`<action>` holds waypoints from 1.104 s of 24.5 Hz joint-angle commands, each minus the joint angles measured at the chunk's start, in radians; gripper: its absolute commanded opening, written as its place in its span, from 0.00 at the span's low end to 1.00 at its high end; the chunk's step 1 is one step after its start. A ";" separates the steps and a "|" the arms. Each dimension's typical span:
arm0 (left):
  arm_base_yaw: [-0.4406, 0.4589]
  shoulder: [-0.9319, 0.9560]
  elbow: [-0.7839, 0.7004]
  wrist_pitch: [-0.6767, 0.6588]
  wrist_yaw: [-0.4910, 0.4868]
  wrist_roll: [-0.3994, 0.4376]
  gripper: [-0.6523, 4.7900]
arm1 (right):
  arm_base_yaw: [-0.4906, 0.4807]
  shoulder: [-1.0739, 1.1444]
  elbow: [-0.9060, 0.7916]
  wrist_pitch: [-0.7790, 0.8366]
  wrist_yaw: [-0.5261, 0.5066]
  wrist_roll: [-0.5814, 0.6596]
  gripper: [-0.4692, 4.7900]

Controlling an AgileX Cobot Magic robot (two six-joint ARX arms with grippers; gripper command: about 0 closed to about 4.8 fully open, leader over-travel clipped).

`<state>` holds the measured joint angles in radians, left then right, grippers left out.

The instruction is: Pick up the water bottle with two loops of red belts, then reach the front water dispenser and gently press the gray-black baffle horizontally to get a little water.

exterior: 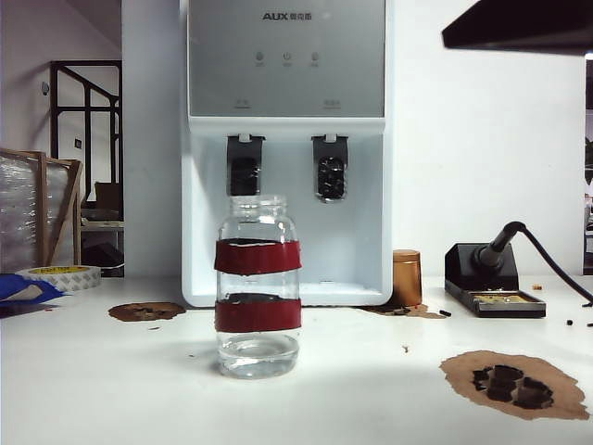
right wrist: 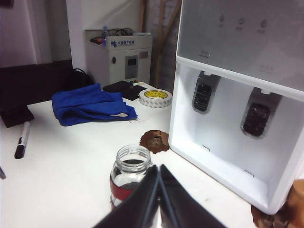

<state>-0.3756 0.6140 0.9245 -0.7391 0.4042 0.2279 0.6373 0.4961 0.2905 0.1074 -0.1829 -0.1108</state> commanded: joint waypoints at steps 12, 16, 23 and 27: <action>0.055 -0.098 -0.100 -0.165 -0.022 0.037 0.11 | -0.001 -0.171 0.004 -0.174 -0.026 0.112 0.09; 0.056 -0.228 -0.185 -0.057 -0.064 -0.036 0.11 | -0.001 -0.212 0.003 -0.203 -0.026 0.107 0.09; 0.055 -0.317 -0.310 0.037 -0.097 -0.072 0.11 | -0.001 -0.227 0.003 -0.250 0.018 0.106 0.09; 0.055 -0.322 -0.315 0.146 -0.097 -0.105 0.11 | -0.001 -0.227 0.003 -0.251 0.071 0.106 0.09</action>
<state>-0.3206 0.2893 0.6106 -0.6338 0.3027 0.1333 0.6373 0.2687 0.2905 -0.1539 -0.1230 -0.0040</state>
